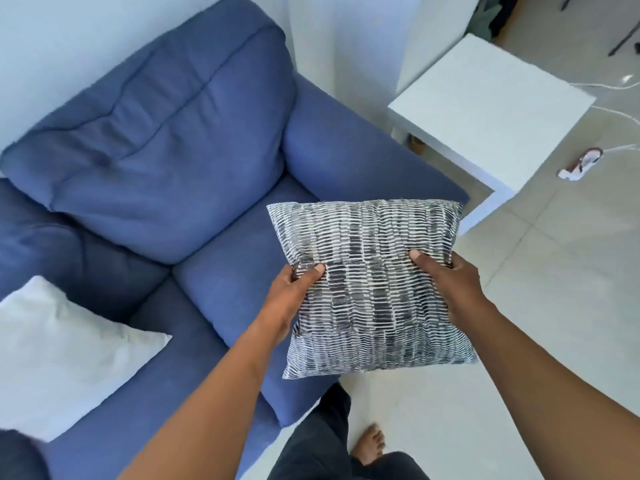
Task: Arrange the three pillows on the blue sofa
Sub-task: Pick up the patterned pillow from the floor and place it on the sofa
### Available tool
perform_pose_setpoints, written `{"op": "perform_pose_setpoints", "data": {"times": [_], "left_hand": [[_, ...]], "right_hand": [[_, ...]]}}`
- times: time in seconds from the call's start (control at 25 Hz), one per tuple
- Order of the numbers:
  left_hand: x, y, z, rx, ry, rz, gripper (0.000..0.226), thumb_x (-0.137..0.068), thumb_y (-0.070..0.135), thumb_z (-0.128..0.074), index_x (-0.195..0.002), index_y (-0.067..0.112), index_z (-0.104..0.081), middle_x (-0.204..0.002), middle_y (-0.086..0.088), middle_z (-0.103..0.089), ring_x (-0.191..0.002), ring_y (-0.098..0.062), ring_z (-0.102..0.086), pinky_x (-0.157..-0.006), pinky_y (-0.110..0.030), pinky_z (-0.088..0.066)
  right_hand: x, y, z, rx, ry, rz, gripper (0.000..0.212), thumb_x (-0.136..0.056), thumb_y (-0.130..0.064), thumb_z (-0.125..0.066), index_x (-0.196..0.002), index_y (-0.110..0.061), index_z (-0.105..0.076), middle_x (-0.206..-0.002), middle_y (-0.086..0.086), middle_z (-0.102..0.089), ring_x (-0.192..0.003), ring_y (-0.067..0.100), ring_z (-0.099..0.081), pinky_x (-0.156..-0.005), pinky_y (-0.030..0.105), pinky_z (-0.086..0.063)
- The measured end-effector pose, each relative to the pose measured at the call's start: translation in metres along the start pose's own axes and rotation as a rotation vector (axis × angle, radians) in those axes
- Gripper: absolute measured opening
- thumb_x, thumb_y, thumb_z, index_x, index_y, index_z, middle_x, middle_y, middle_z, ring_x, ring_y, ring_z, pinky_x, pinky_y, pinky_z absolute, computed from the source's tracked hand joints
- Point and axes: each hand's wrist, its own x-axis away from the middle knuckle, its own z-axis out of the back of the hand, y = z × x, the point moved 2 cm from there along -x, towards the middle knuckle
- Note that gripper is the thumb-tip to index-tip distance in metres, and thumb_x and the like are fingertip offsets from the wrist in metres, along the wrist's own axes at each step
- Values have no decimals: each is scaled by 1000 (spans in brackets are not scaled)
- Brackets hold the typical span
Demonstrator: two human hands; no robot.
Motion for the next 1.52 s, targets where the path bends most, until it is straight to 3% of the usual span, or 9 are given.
{"op": "perform_pose_setpoints", "data": {"times": [0.08, 0.24, 0.4, 0.72, 1.0, 1.12, 1.28, 1.4, 1.52], "left_hand": [[-2, 12, 29, 28, 65, -21, 45, -93, 38, -79, -135, 24, -66, -122, 3, -80, -100, -14, -81, -81, -29, -64], [-6, 29, 81, 63, 175, -29, 45, -91, 45, -79, -131, 31, -67, -121, 9, -80, -109, -16, -77, -90, -36, -60], [-9, 30, 122, 94, 296, -19, 48, -89, 46, -81, -132, 30, -67, -125, 6, -78, -114, -21, -74, -88, -36, -58], [-43, 51, 172, 124, 573, 18, 41, -84, 8, -85, -121, 16, -70, -118, -2, -80, -111, -21, -75, -101, -40, -57], [-105, 60, 195, 186, 692, 26, 43, -79, -1, -84, -115, 18, -69, -107, 2, -80, -94, -13, -75, -88, -35, -57], [-133, 59, 211, 131, 625, 151, 73, -84, 4, -84, -149, 14, -53, -145, -4, -64, -130, -24, -63, -106, -37, -50], [-151, 63, 237, 205, 720, 229, 88, -90, 20, -81, -165, 17, -34, -162, -5, -46, -131, -23, -55, -106, -44, -50], [-161, 80, 260, 344, 810, 174, 91, -90, 31, -81, -164, 14, -32, -154, -8, -52, -134, -27, -56, -101, -46, -51], [-177, 104, 272, 425, 808, 151, 84, -83, 49, -82, -154, 20, -48, -146, -2, -63, -128, -25, -64, -100, -46, -52]], "right_hand": [[-13, -31, -39, 84, -65, 35, 39, -70, -45, -96, -100, -27, -78, -92, -8, -84, -82, 18, -82, -81, 36, -64], [-31, -72, -116, 151, -213, 82, 28, -76, -34, -94, -97, -23, -80, -83, -12, -85, -75, 14, -82, -59, 26, -64], [-49, -87, -183, 220, -347, 54, 26, -80, -26, -93, -101, -20, -79, -88, -5, -86, -78, 18, -83, -66, 32, -67], [-111, -115, -306, 453, -593, 61, 24, -81, 3, -81, -93, -17, -75, -73, -15, -82, -64, 3, -78, -50, 17, -58], [-159, -129, -378, 567, -638, 156, 43, -76, -3, -79, -117, -7, -71, -110, 2, -79, -97, 18, -73, -85, 33, -59], [-180, -124, -390, 786, -633, 36, 49, -81, -17, -85, -124, -14, -61, -116, -1, -69, -97, 13, -64, -73, 34, -53], [-203, -135, -410, 918, -560, 69, 39, -86, -12, -77, -120, -10, -58, -128, 13, -67, -118, 28, -65, -110, 61, -51], [-213, -159, -433, 765, -495, 101, 32, -88, -11, -72, -118, -6, -60, -104, 9, -69, -85, 18, -61, -109, 64, -50], [-219, -174, -454, 603, -468, 28, 50, -87, -22, -76, -132, -4, -63, -113, 7, -72, -90, 21, -64, -108, 54, -54]]}}
